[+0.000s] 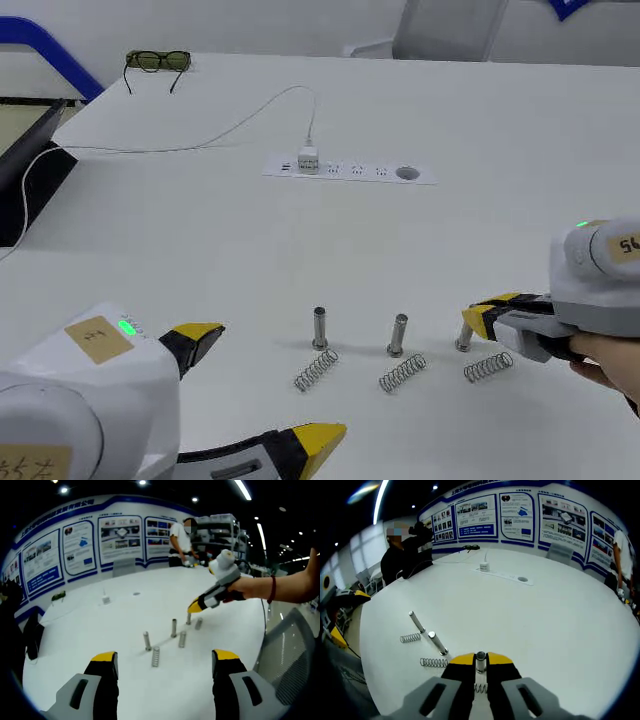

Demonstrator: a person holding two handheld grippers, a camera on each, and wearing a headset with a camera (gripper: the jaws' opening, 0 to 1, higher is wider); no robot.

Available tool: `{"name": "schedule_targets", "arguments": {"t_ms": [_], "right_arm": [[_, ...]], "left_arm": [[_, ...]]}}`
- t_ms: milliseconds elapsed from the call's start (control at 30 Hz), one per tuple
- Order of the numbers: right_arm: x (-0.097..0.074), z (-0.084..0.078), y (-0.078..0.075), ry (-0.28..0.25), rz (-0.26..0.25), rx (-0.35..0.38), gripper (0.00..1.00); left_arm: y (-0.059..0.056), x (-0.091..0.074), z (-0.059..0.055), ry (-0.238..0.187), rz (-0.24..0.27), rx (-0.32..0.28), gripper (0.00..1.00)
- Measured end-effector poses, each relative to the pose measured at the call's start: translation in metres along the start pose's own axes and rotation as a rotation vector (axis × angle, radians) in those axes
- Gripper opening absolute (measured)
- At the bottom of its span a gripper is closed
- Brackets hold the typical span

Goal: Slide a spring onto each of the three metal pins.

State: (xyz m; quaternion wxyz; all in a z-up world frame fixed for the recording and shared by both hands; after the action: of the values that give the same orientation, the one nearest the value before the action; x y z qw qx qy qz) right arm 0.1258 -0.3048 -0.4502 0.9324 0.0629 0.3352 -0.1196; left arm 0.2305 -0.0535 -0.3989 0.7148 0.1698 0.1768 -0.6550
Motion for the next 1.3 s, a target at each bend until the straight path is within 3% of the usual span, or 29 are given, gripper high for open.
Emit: {"name": "schedule_targets", "arguments": {"t_ms": [500,733,967,1300], "right_arm": [[-0.005,-0.004,0.002,0.02,-0.012,-0.025,0.08],[-0.006,-0.005,0.001,0.031,-0.016,0.03,0.09],[-0.005,-0.004,0.003,0.038,0.002,0.028,0.1],[-0.011,0.0,0.006,0.008,0.016,0.014,0.23]], "left_arm": [[0.0,-0.003,-0.001,0.005,0.004,0.013,0.77],[0.002,-0.003,-0.003,0.016,0.013,0.023,0.76],[0.004,-0.002,-0.005,0.037,0.021,0.029,0.75],[0.009,0.004,-0.009,0.055,0.03,0.025,0.69]]}}
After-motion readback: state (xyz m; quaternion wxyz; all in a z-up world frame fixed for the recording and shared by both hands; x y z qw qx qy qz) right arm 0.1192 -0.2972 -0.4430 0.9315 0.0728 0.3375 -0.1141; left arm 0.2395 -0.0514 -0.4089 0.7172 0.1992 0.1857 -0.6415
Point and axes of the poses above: the centre of the closed fingertips' face, and the gripper's own axes: x roughly forward along the fingers, y roughly to its left, z roughly out of its top, the point moved 7 cm from there along -x, roughly backward along the fingers, and after that the axes turned 1 degree about y, right-handed, at the moved point
